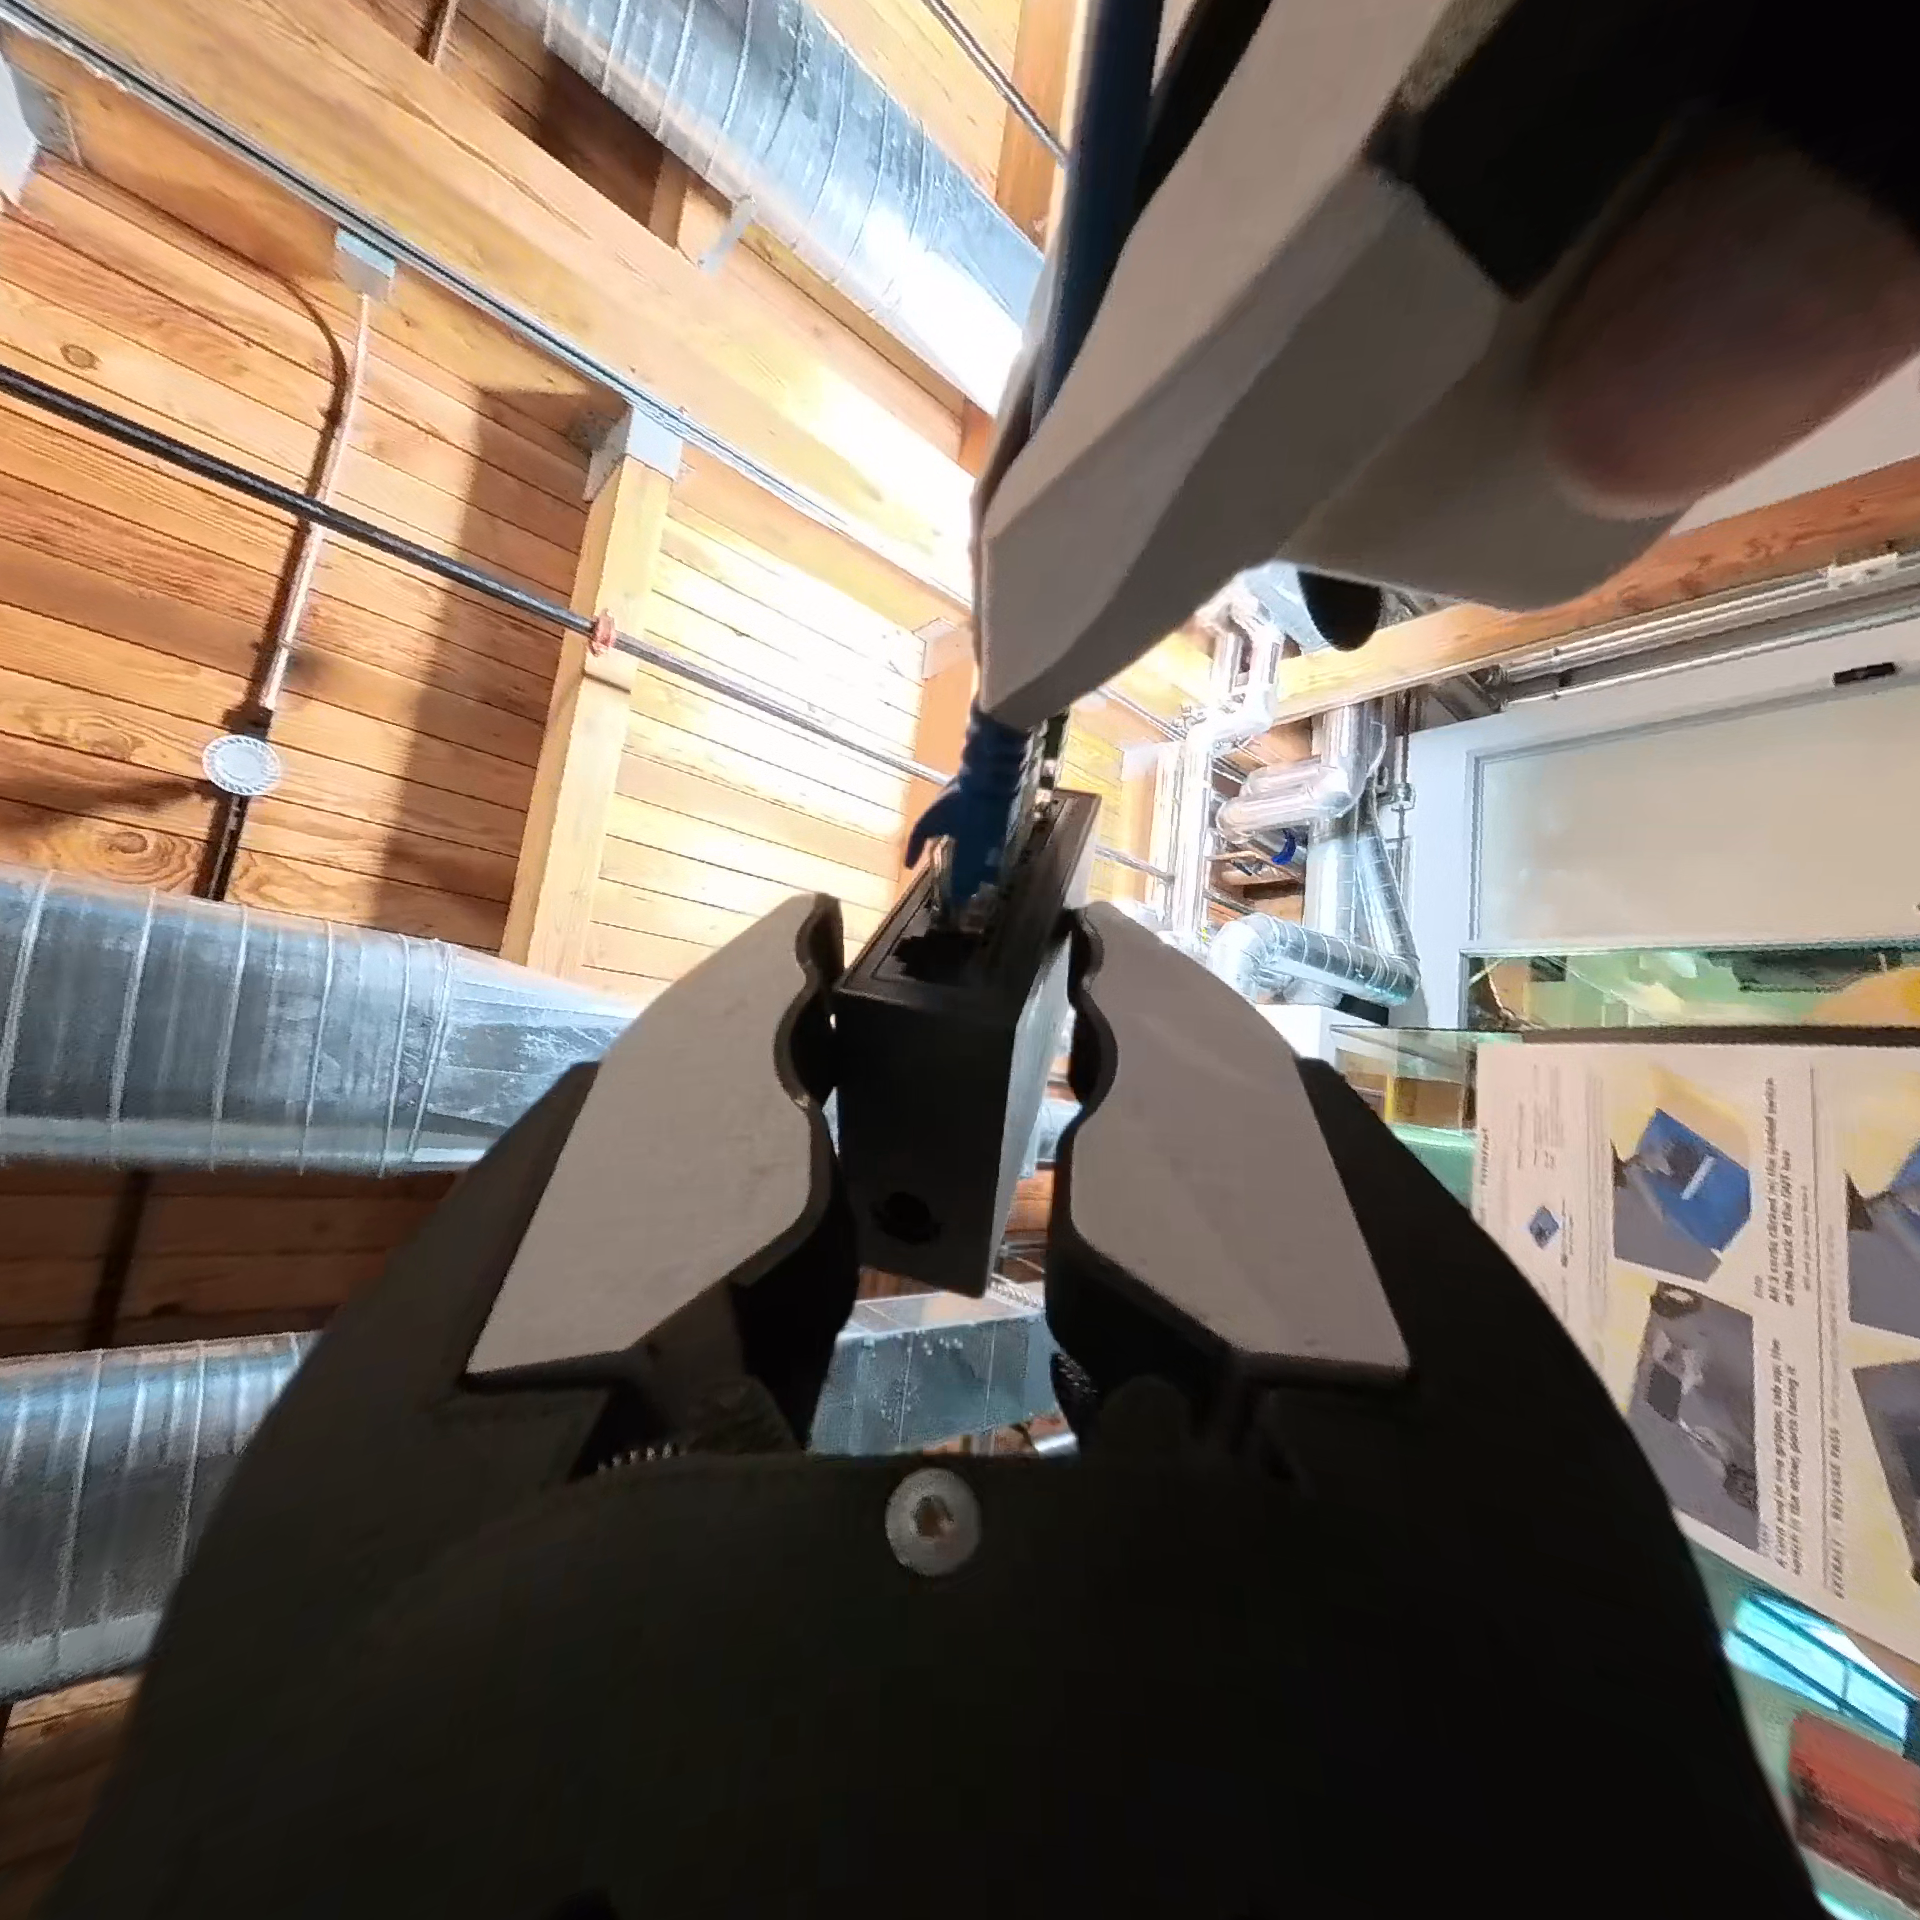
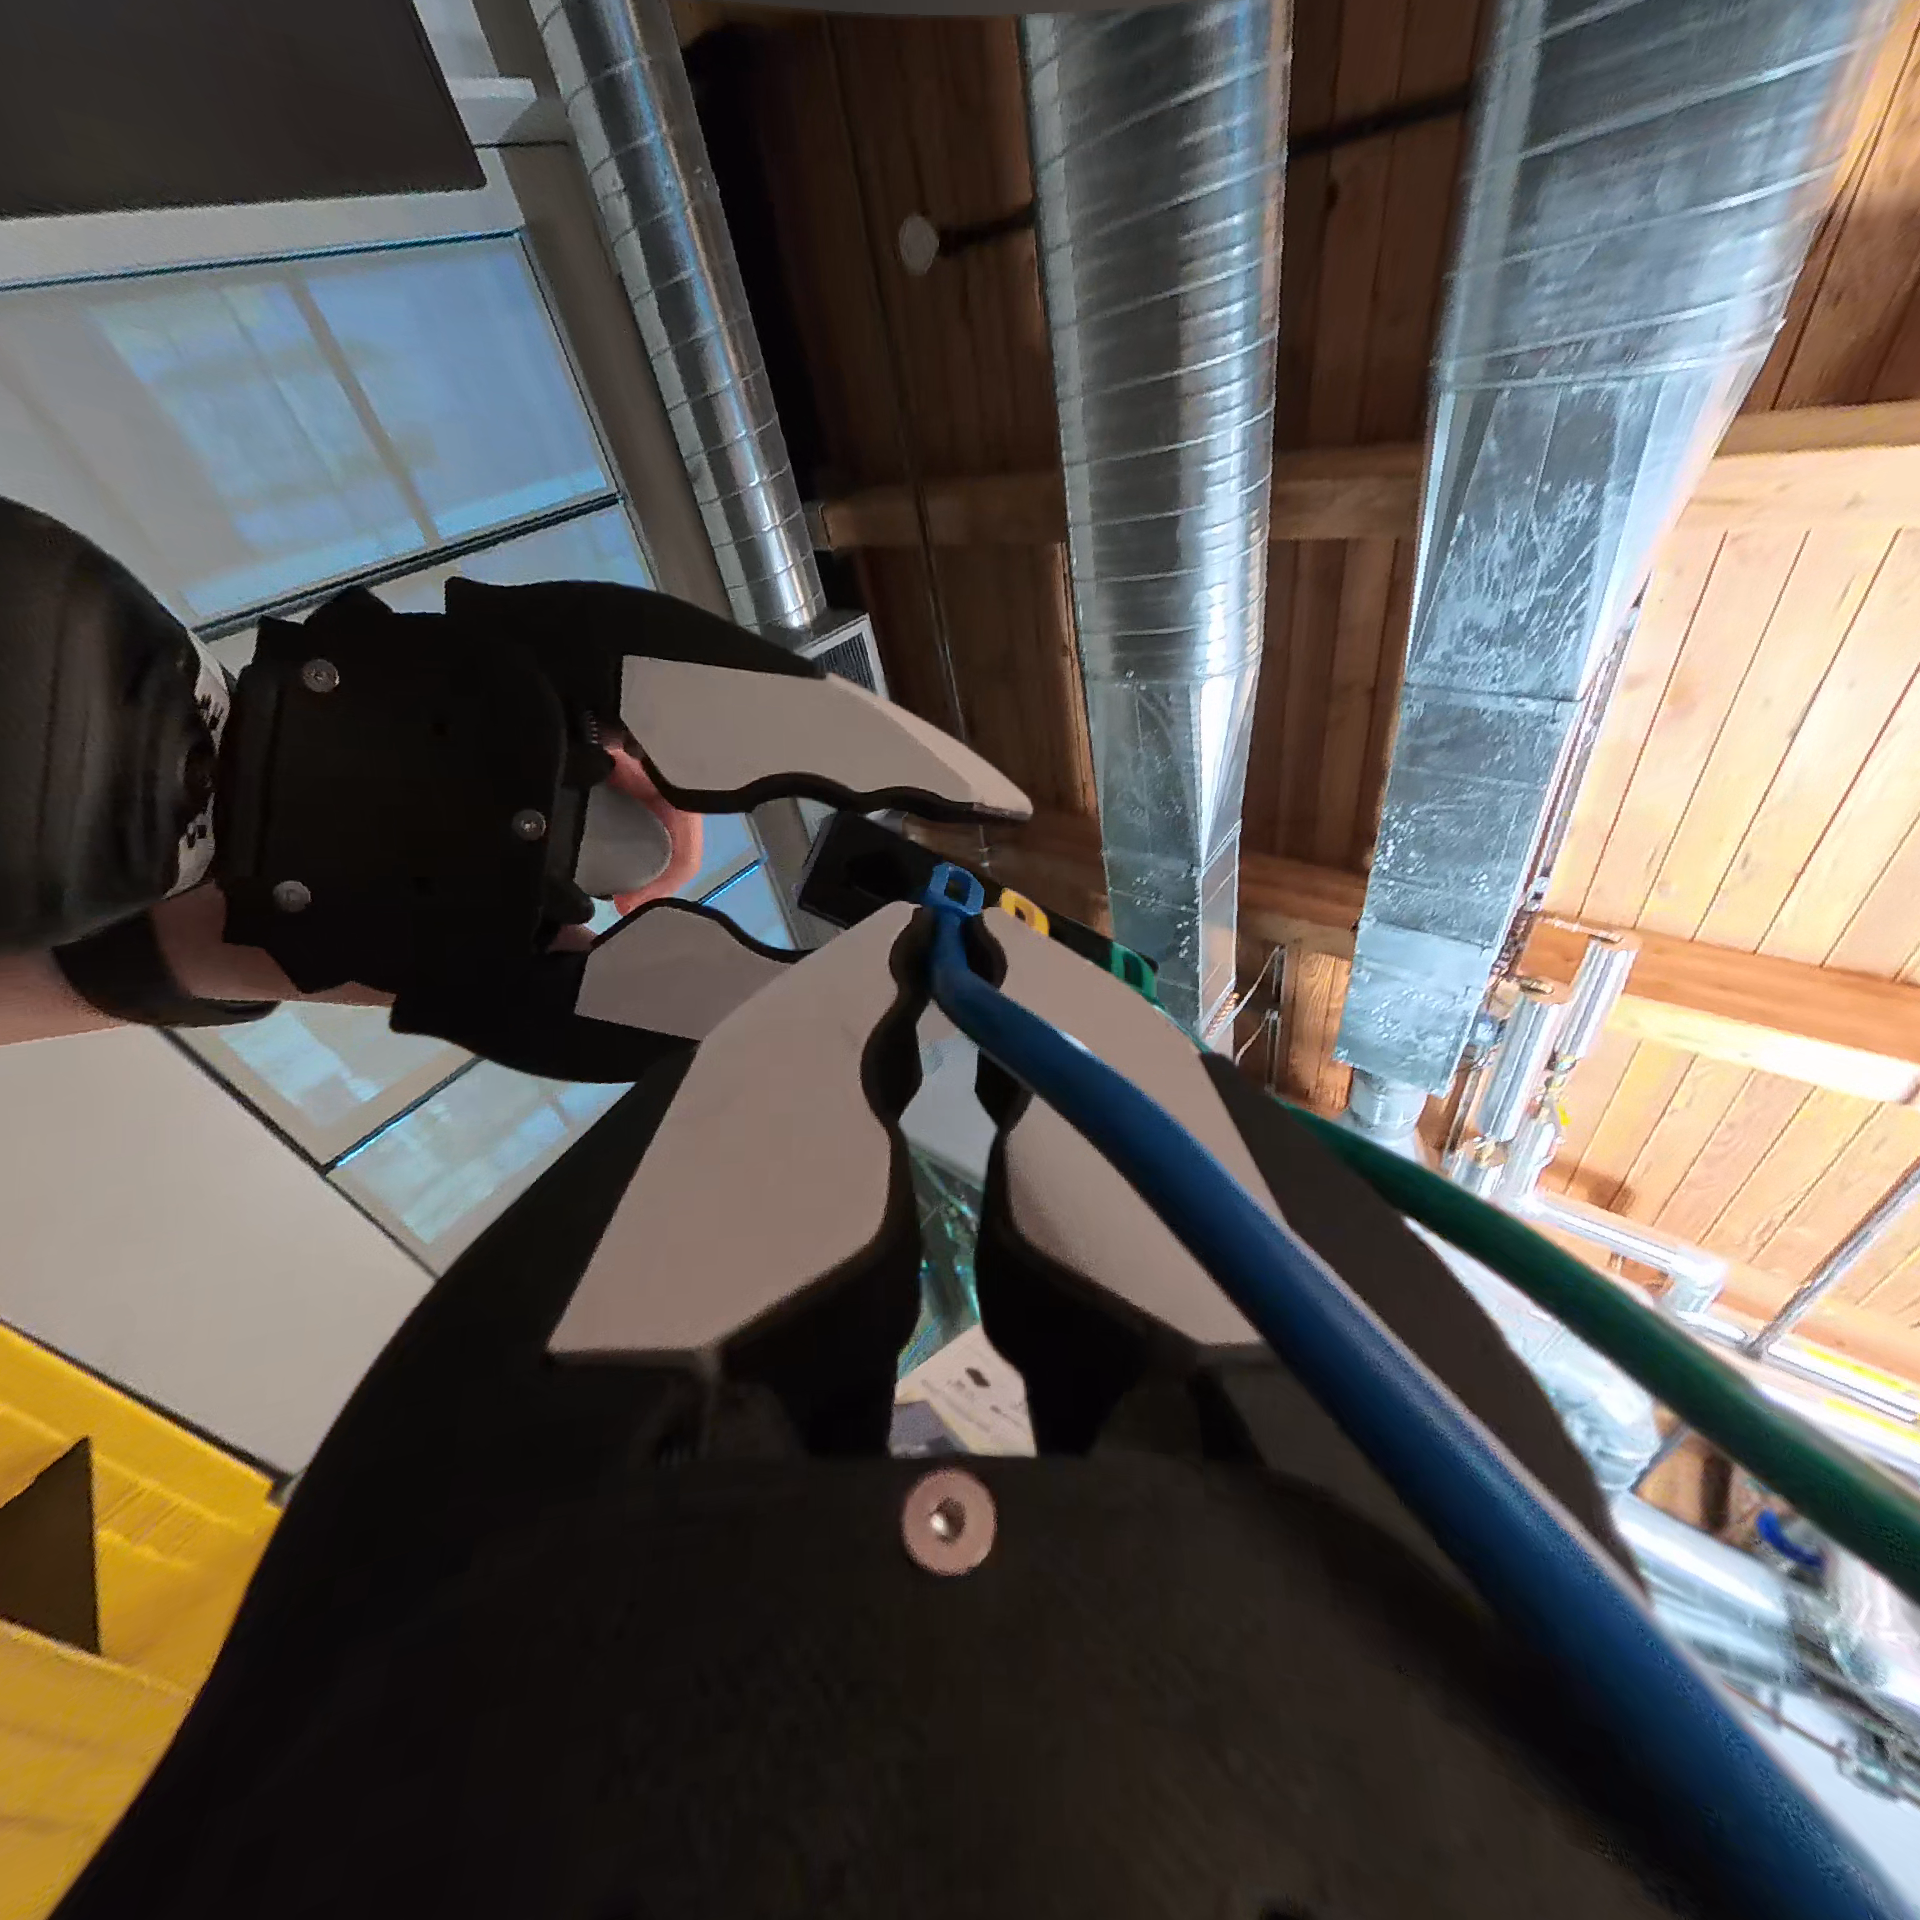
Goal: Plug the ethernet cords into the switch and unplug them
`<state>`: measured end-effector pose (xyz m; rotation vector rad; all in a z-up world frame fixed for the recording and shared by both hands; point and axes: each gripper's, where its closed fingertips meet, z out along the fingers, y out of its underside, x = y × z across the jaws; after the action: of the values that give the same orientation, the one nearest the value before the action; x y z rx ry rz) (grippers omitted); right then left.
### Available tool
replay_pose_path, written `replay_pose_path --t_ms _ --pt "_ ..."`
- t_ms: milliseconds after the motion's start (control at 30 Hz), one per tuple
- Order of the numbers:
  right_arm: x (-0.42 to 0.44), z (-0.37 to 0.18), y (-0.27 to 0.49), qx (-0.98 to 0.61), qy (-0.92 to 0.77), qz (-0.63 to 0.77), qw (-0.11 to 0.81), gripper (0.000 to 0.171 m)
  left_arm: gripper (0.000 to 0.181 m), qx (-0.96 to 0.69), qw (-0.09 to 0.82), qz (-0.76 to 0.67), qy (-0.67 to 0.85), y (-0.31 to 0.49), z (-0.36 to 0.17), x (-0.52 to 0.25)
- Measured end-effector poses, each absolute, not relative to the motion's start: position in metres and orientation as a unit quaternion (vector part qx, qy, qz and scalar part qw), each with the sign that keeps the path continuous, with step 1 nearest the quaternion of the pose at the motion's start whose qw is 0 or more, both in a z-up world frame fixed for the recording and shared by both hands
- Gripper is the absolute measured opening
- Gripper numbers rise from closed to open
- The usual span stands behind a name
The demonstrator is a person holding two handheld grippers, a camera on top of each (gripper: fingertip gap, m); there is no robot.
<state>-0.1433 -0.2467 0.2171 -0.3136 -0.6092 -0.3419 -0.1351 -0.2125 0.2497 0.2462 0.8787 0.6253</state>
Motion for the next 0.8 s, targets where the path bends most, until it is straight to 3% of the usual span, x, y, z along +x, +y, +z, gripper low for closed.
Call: replay_pose_path --t_ms 600,800 --pt "-0.149 0.224 -0.274 -0.116 -0.314 -0.211 0.918 0.008 0.051 0.110 0.863 0.246 0.428 -0.238 0.254 -0.136" --pt "-0.152 0.225 -0.266 -0.146 -0.317 -0.180 0.920 0.006 0.029 0.129 0.857 0.292 0.404 -0.233 0.256 -0.140"
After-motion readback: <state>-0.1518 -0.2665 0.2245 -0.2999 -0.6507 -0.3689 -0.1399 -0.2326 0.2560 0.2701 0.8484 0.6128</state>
